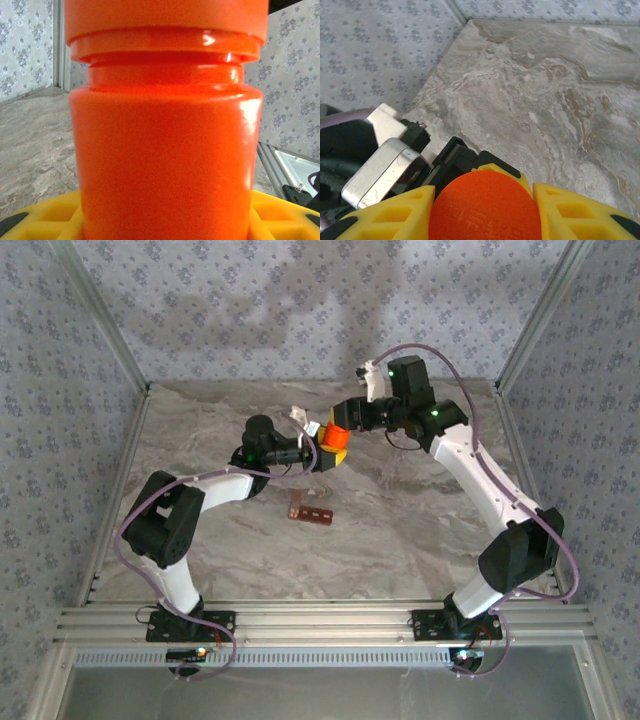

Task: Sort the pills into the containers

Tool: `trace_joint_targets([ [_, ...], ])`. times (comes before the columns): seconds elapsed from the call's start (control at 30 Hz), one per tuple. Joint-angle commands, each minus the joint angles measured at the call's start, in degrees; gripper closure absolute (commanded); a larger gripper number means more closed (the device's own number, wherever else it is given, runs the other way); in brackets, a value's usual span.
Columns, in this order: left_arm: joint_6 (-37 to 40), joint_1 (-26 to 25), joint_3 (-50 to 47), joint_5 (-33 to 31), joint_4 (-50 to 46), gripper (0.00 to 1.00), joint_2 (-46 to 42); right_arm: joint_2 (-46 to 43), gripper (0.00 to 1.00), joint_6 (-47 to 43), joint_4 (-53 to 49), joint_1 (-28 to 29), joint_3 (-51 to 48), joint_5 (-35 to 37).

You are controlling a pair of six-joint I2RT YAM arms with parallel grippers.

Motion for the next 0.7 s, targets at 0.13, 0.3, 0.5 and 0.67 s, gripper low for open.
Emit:
trace_joint_targets([
  [0.13,3.62,-0.38,1.59,-1.11,1.32,1.0,-4.09,0.42,0.63,8.1,-4.43,5.53,-2.19,11.98],
  [0.3,3.97,-0.35,1.75,-1.37,0.86,1.0,-4.02,0.1,0.61,10.73,-3.84,6.28,-3.18,13.28],
  [0.5,4.52,-0.33,1.3,-1.5,0.14,1.0,-3.9,0.41,0.58,11.58,-4.21,4.98,-0.21,10.71],
  [0.67,4.61,-0.37,1.06,-1.51,-0.21,1.0,-3.52,0.2,0.47,11.99,-3.58,2.51,4.04,7.61],
])
